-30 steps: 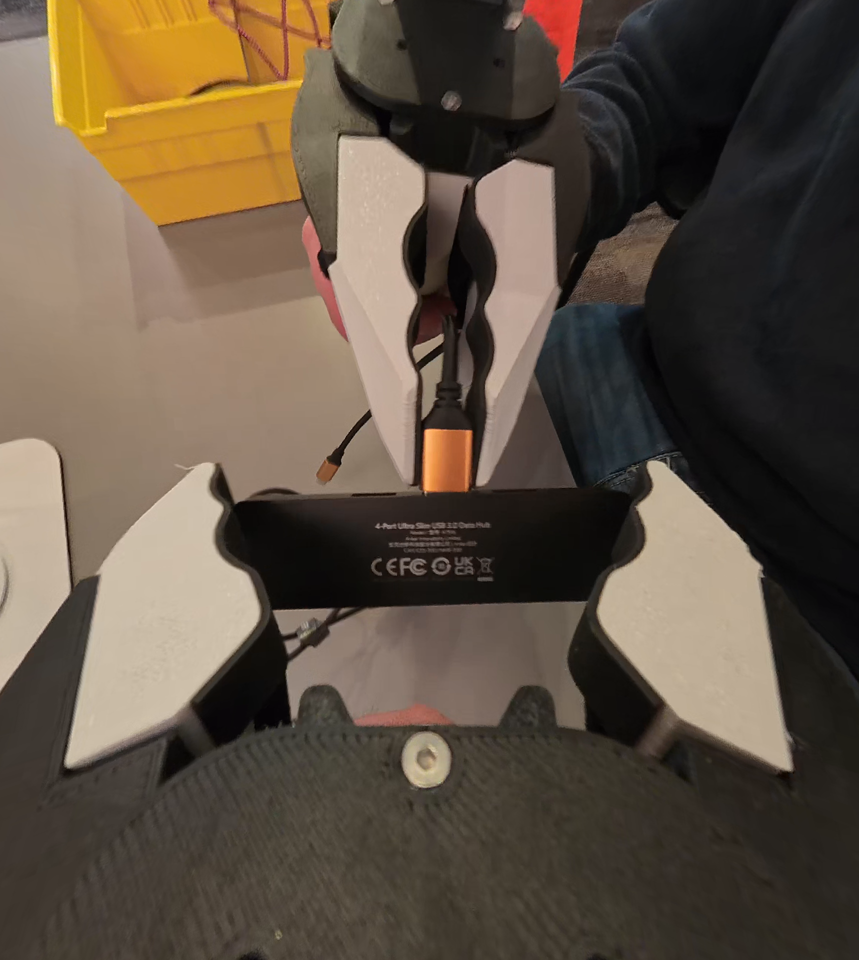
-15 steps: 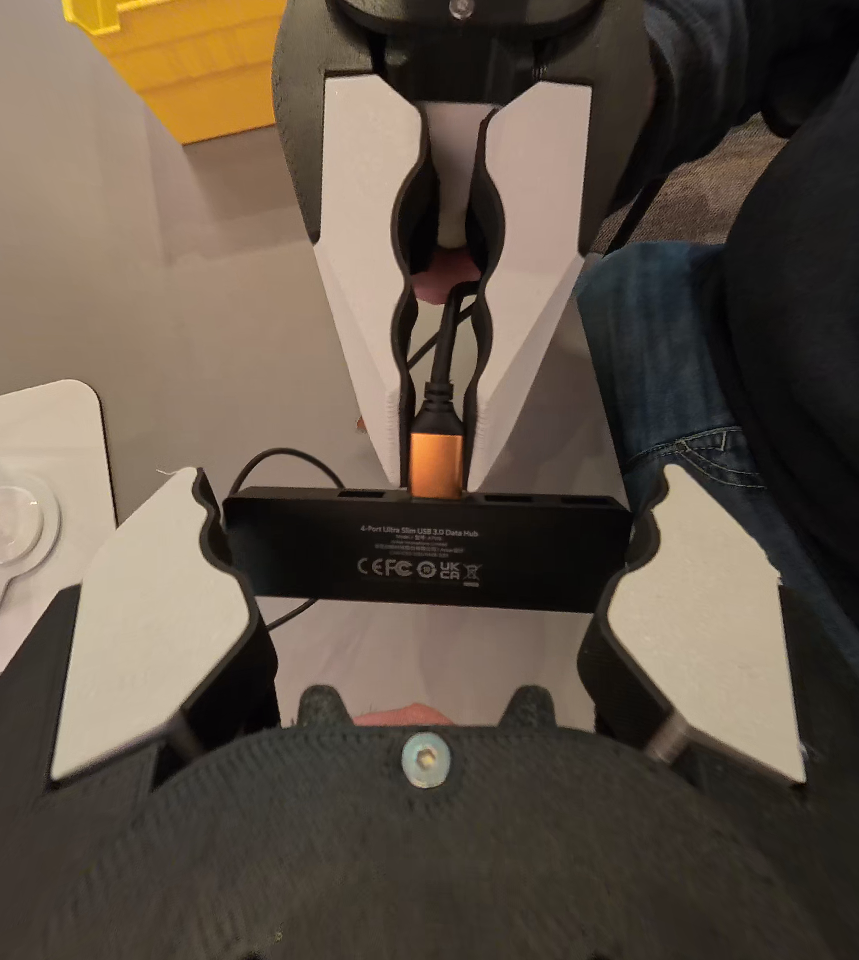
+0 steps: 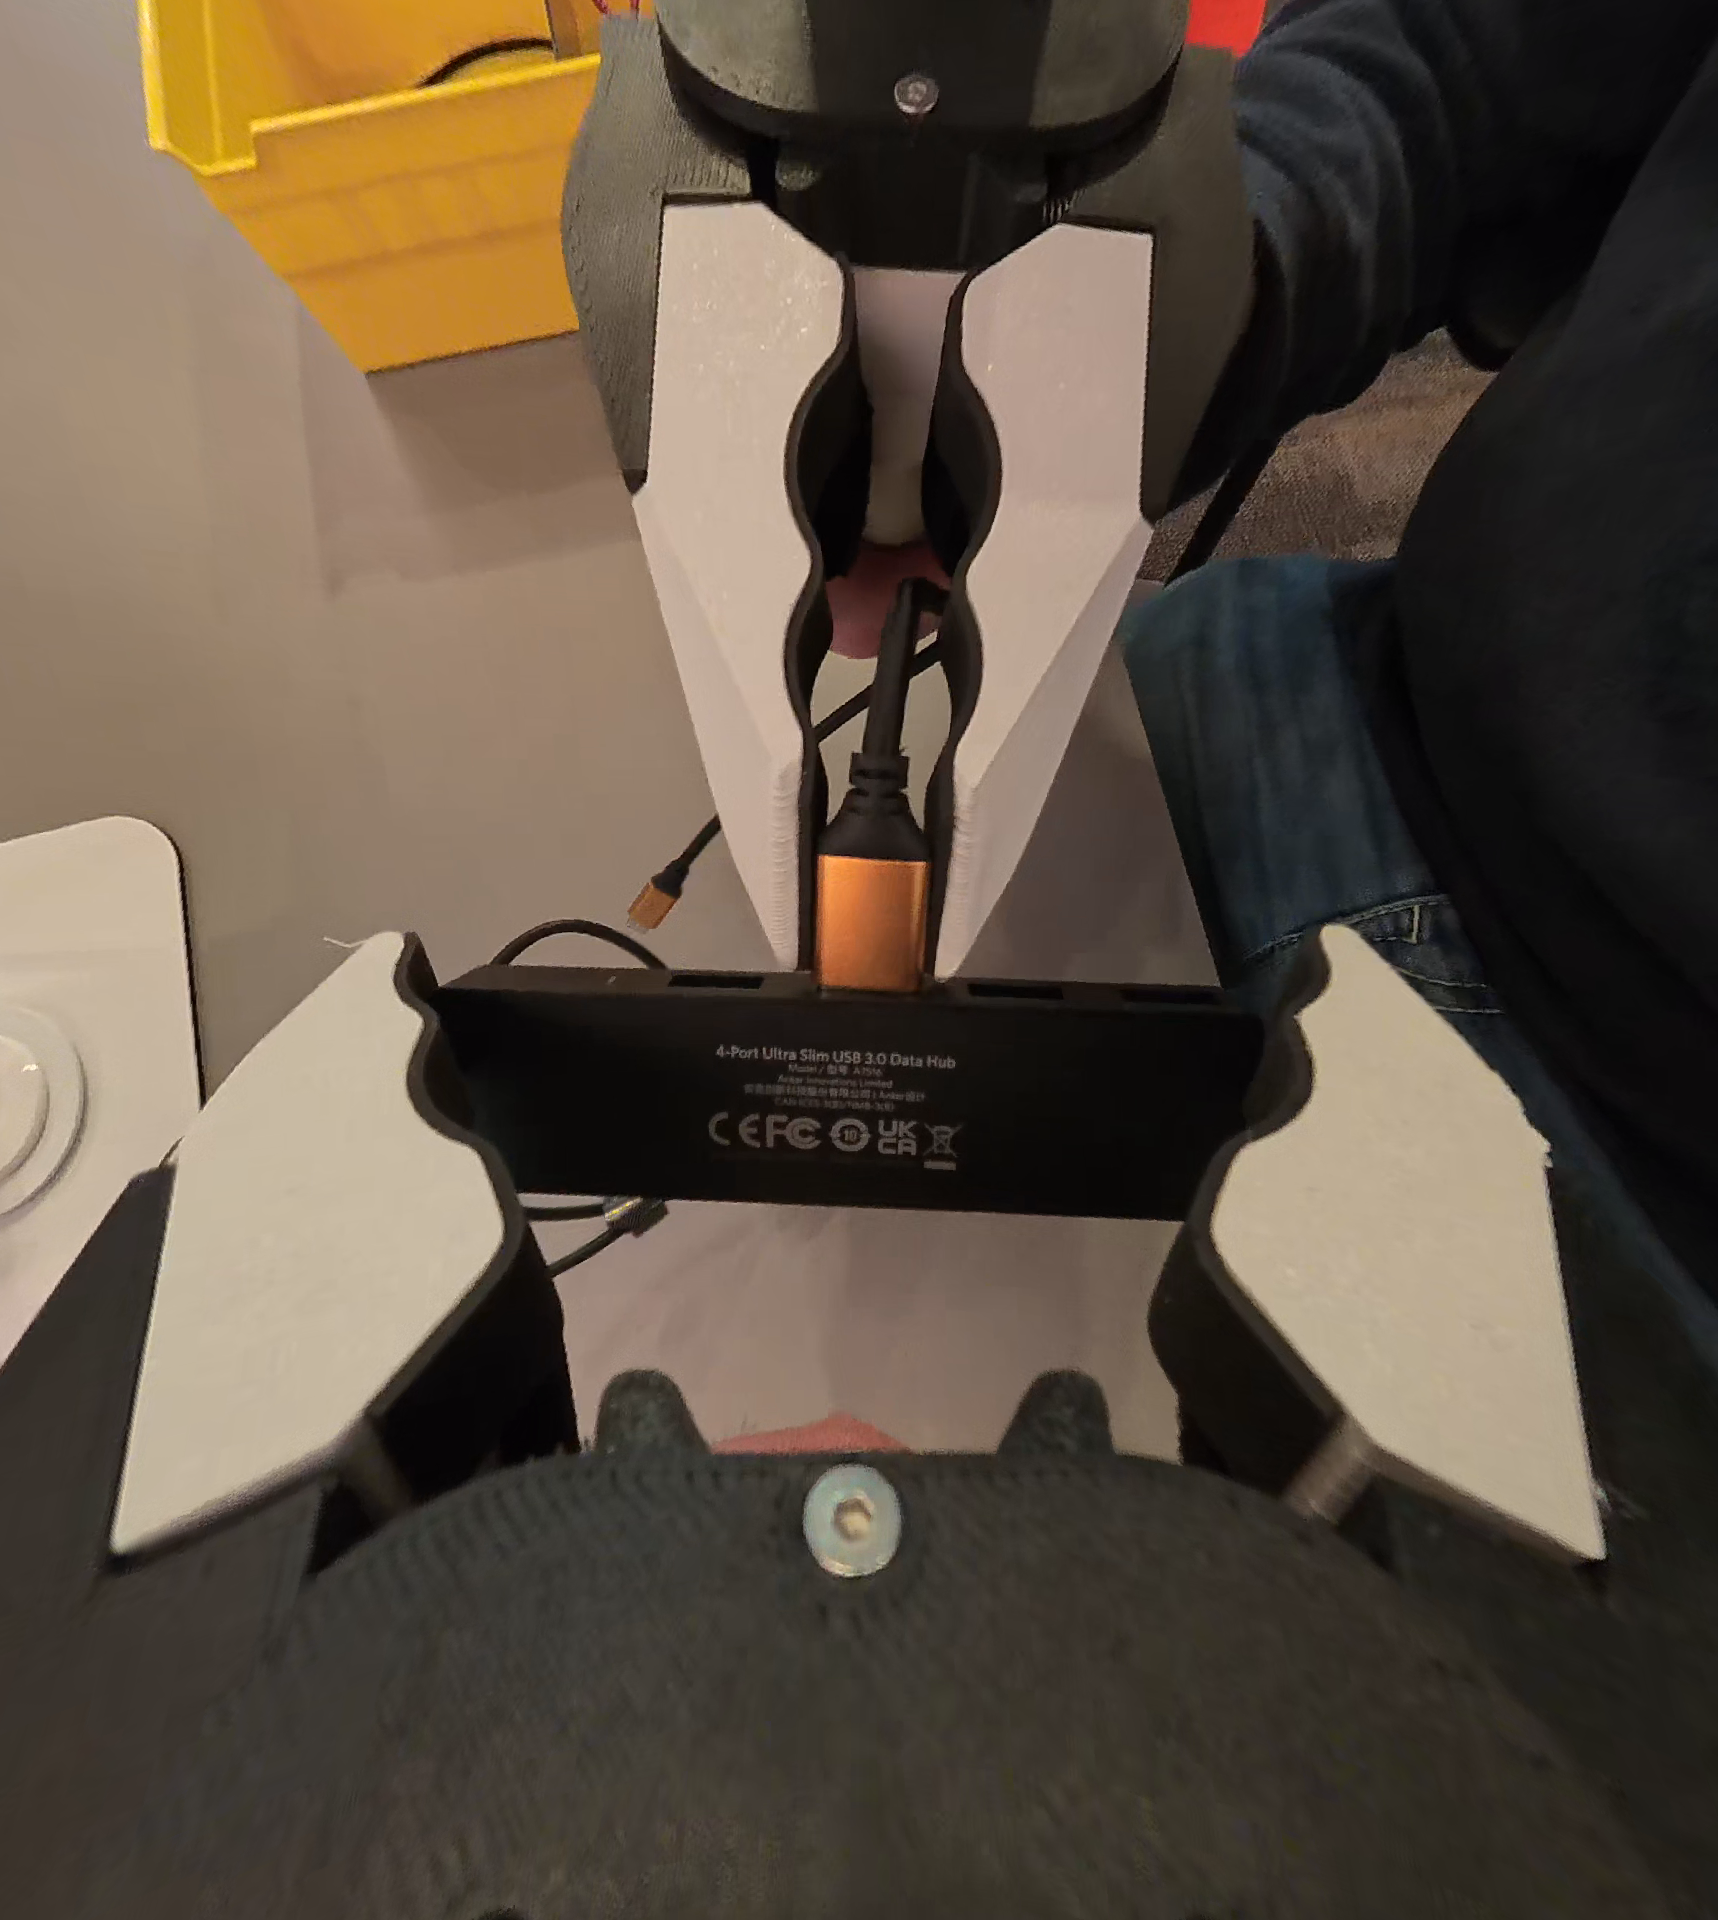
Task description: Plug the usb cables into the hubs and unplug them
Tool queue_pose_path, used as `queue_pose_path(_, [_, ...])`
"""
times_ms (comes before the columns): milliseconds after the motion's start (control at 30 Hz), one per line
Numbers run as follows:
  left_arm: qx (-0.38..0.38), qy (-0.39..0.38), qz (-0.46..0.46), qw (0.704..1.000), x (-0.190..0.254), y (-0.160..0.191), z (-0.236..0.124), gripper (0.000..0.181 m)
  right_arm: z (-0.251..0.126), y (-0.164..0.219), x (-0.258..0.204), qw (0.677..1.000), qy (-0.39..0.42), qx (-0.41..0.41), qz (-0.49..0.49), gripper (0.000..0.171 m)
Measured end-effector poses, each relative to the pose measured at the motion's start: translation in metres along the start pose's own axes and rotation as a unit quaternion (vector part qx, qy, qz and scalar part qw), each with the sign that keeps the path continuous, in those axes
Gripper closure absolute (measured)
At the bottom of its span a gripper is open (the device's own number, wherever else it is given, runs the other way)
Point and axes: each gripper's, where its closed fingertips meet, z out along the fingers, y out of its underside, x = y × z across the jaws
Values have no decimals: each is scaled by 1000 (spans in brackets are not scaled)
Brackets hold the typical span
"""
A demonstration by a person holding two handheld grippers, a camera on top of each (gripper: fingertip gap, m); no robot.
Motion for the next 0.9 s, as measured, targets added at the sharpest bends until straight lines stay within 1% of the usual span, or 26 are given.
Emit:
queue_pose_path(367, [3,-4,6,1000,-1,0,-1,38,1,0,1,1000,-5,-8,-14,158])
queue_pose_path(600, [-14,-14,16,1000,-4,12,3,39,6,12,2,996,34,-61,-55,158])
queue_pose_path(800, [-21,-19,28,999,-4,16,2,39,8,14,1,994,43,-71,-67,158])
queue_pose_path(900, [-31,-35,36,998,-4,15,1,39,7,12,0,994,43,-69,-73,158])
